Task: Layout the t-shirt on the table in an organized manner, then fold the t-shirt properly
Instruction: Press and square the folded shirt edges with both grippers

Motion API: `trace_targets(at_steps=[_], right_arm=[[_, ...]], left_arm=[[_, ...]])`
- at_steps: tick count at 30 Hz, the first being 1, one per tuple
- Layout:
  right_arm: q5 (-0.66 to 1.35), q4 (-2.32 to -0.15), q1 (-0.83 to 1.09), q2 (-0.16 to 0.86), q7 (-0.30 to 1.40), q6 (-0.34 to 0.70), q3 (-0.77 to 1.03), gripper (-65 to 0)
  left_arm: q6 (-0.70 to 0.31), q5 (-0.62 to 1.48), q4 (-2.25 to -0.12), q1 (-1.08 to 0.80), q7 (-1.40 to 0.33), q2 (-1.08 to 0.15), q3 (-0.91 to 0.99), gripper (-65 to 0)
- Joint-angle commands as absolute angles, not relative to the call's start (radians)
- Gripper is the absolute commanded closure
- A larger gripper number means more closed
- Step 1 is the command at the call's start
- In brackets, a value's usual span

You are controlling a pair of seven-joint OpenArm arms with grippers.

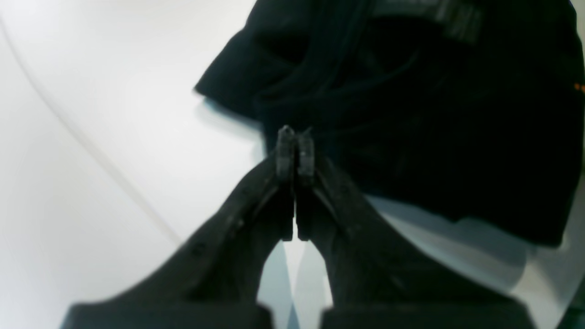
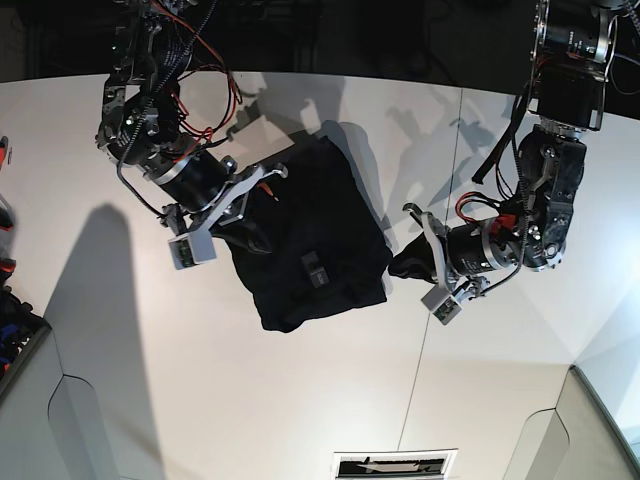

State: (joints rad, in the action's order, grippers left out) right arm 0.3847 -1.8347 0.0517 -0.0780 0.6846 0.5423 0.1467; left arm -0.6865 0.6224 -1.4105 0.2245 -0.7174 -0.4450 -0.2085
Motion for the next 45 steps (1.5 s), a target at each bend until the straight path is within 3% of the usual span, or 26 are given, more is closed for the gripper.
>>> trace_targets(at_steps=[1, 7, 15, 22, 28, 36, 45], right_arm=[[0.384, -1.856, 0.027, -0.078, 0.648, 0.544, 0.177, 0.0], [0.340, -1.821, -0.038, -0.028, 0.638, 0.520, 0.327, 0.0], [0.385, -1.570, -0.091, 0.051, 0.610, 0.540, 0.315, 0.0], [0.504, -1.559, -0.085, 0.044, 0.679, 0.550, 0.248, 0.0], [0.524, -1.559, -0.084, -0.027, 0.739, 0.550, 0.225, 0.0], [0.568, -1.637, 0.014, -0.100, 0.741, 0.559, 0.225, 0.0], [0.533, -1.746, 0.047, -0.073, 0.742, 0.561, 0.230, 0.0]], left_arm=[[-0.698, 0.651, -1.428, 0.247, -0.701, -0.470, -0.202, 0.0], [-0.698, 0.700, -1.428, 0.244, -0.701, -0.495, -0.202, 0.0], [-0.698, 0.697, -1.428, 0.181, -0.700, -0.458, -0.202, 0.0], [-0.698, 0.566, -1.413, 0.149, -0.675, -0.364, -0.202, 0.0], [-0.698, 0.513, -1.393, 0.159, -0.643, -0.361, -0.202, 0.0], [-0.698, 0.501, -1.393, 0.171, -0.645, -0.387, -0.202, 0.0], [-0.698, 0.619, -1.466, 0.149, -0.672, -0.466, -0.201, 0.0]])
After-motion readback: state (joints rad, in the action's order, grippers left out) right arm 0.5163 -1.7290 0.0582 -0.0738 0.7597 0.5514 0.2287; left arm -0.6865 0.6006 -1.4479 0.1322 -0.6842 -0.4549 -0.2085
